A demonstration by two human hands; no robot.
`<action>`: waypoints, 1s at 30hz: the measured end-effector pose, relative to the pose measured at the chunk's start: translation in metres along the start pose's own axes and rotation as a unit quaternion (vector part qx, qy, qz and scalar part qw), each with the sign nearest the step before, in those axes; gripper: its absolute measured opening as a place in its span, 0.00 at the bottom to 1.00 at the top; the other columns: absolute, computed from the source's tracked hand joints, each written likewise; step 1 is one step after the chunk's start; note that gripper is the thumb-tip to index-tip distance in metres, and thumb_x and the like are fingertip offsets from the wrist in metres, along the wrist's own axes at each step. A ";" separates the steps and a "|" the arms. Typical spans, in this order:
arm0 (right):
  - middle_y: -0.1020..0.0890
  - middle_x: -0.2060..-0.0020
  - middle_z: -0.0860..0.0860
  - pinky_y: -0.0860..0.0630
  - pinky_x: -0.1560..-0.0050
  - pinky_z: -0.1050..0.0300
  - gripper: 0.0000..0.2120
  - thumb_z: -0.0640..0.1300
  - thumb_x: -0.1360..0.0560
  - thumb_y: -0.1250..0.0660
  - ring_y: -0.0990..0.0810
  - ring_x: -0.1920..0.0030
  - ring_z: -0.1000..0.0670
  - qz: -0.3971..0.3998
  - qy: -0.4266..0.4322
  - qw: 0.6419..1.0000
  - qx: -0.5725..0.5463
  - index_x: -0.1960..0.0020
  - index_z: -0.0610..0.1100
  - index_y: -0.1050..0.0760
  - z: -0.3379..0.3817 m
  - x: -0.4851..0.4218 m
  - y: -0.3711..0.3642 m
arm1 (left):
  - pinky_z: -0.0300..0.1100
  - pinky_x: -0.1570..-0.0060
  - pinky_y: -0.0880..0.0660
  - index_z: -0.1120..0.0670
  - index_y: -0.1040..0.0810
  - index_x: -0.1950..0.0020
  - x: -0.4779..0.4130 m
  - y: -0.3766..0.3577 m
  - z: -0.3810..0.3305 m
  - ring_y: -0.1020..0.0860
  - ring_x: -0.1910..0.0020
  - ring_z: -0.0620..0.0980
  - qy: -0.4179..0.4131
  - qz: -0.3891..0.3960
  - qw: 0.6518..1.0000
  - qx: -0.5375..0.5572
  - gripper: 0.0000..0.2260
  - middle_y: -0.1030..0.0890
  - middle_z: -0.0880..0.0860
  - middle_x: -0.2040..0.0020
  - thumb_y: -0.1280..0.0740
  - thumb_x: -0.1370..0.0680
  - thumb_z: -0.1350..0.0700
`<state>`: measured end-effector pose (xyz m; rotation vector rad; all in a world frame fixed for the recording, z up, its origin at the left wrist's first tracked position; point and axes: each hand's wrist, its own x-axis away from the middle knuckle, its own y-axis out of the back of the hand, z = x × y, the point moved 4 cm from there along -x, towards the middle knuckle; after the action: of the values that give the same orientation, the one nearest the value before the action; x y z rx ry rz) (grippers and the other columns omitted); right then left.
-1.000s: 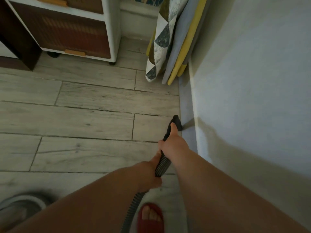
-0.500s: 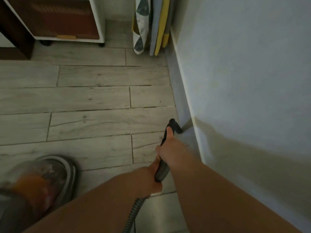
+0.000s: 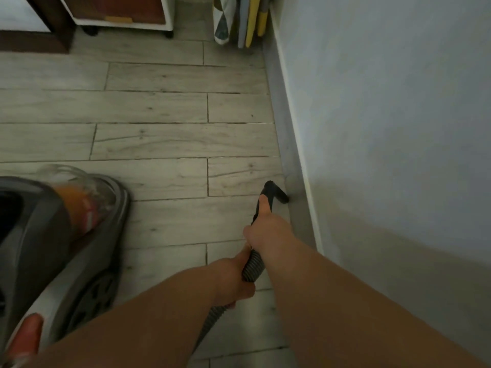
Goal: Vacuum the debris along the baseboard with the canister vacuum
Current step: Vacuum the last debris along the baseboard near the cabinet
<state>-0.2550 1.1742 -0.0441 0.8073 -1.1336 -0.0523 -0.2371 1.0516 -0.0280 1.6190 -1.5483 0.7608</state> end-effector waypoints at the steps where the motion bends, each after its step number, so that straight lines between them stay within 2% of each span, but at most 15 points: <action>1: 0.23 0.46 0.39 0.24 0.56 0.53 0.43 0.45 0.22 0.39 0.23 0.55 0.44 -0.002 0.001 1.000 -0.004 0.22 0.54 0.69 -0.005 0.005 -0.006 | 0.35 0.65 0.23 0.43 0.66 0.24 0.003 -0.008 0.002 0.24 0.64 0.47 -0.001 0.003 1.000 0.000 0.40 0.27 0.53 0.44 0.37 0.21 0.54; 4: 0.23 0.44 0.39 0.26 0.57 0.54 0.42 0.46 0.21 0.40 0.24 0.55 0.45 -0.028 0.008 1.000 -0.011 0.21 0.53 0.67 -0.020 0.019 -0.019 | 0.35 0.65 0.23 0.43 0.65 0.23 0.011 -0.027 0.007 0.24 0.65 0.45 -0.012 0.007 1.000 -0.008 0.39 0.27 0.52 0.45 0.37 0.21 0.54; 7: 0.23 0.43 0.39 0.25 0.53 0.52 0.41 0.46 0.21 0.40 0.22 0.50 0.43 -0.022 0.003 1.000 -0.008 0.21 0.52 0.67 -0.027 0.036 -0.033 | 0.35 0.64 0.23 0.44 0.63 0.23 0.019 -0.043 0.019 0.24 0.65 0.45 -0.017 0.012 1.000 -0.019 0.39 0.26 0.52 0.45 0.37 0.21 0.54; 10: 0.23 0.43 0.38 0.23 0.49 0.50 0.42 0.46 0.21 0.40 0.22 0.49 0.42 -0.019 -0.029 0.999 -0.001 0.22 0.52 0.68 -0.037 0.052 -0.051 | 0.34 0.66 0.24 0.43 0.63 0.23 0.028 -0.064 0.031 0.25 0.67 0.44 -0.015 0.027 0.999 -0.029 0.39 0.26 0.51 0.48 0.37 0.21 0.54; 13: 0.23 0.44 0.38 0.22 0.47 0.48 0.43 0.46 0.22 0.40 0.21 0.48 0.41 -0.022 -0.040 0.999 -0.006 0.22 0.51 0.69 -0.050 0.076 -0.072 | 0.37 0.63 0.23 0.44 0.63 0.23 0.044 -0.083 0.040 0.25 0.66 0.44 -0.028 0.038 0.998 -0.051 0.39 0.25 0.52 0.47 0.37 0.21 0.55; 16: 0.27 0.35 0.38 0.22 0.46 0.49 0.41 0.45 0.21 0.41 0.22 0.45 0.41 -0.025 -0.036 0.999 0.007 0.21 0.49 0.68 -0.064 0.106 -0.097 | 0.38 0.61 0.23 0.44 0.64 0.23 0.060 -0.111 0.054 0.25 0.65 0.44 -0.032 0.056 0.995 -0.074 0.39 0.24 0.53 0.48 0.37 0.21 0.55; 18: 0.28 0.33 0.39 0.23 0.43 0.47 0.41 0.45 0.21 0.41 0.22 0.44 0.41 -0.021 -0.047 0.999 -0.002 0.21 0.48 0.68 -0.076 0.122 -0.115 | 0.40 0.59 0.23 0.44 0.65 0.23 0.069 -0.130 0.064 0.24 0.63 0.46 -0.031 0.067 0.992 -0.102 0.39 0.23 0.55 0.44 0.38 0.21 0.54; 20: 0.27 0.34 0.38 0.23 0.44 0.48 0.40 0.45 0.21 0.40 0.22 0.44 0.41 -0.028 -0.053 0.998 -0.020 0.21 0.49 0.66 -0.088 0.137 -0.131 | 0.41 0.54 0.23 0.44 0.65 0.23 0.076 -0.148 0.072 0.23 0.59 0.48 -0.037 0.066 0.989 -0.126 0.39 0.24 0.56 0.41 0.38 0.21 0.54; 22: 0.25 0.37 0.38 0.23 0.47 0.51 0.40 0.45 0.21 0.40 0.22 0.45 0.42 -0.032 -0.054 0.997 -0.049 0.21 0.50 0.64 -0.100 0.152 -0.149 | 0.44 0.51 0.22 0.44 0.64 0.23 0.086 -0.169 0.078 0.23 0.60 0.49 -0.028 0.085 0.987 -0.131 0.38 0.25 0.56 0.39 0.38 0.21 0.54; 25: 0.22 0.44 0.38 0.22 0.46 0.47 0.43 0.46 0.22 0.40 0.21 0.48 0.41 -0.024 -0.093 0.993 -0.063 0.22 0.54 0.69 -0.117 0.166 -0.176 | 0.46 0.49 0.21 0.43 0.64 0.23 0.096 -0.196 0.091 0.22 0.58 0.50 -0.026 0.096 0.984 -0.150 0.38 0.25 0.56 0.36 0.38 0.21 0.54; 28: 0.23 0.41 0.38 0.23 0.46 0.48 0.42 0.46 0.21 0.40 0.22 0.44 0.40 -0.013 -0.106 0.991 -0.078 0.22 0.53 0.68 -0.127 0.181 -0.190 | 0.44 0.50 0.21 0.43 0.65 0.23 0.102 -0.214 0.101 0.21 0.59 0.50 -0.031 0.093 0.983 -0.156 0.39 0.26 0.56 0.35 0.38 0.21 0.54; 30: 0.25 0.37 0.40 0.29 0.50 0.53 0.40 0.44 0.21 0.39 0.24 0.40 0.41 -0.038 -0.081 0.989 -0.119 0.21 0.50 0.62 -0.135 0.194 -0.198 | 0.43 0.51 0.22 0.44 0.64 0.23 0.107 -0.226 0.105 0.23 0.63 0.47 -0.038 0.083 0.983 -0.158 0.38 0.25 0.56 0.37 0.38 0.21 0.54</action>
<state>0.0130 1.0227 -0.0344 0.6406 -1.2223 -0.3151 -0.0113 0.9004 -0.0219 1.3115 -1.7745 0.5112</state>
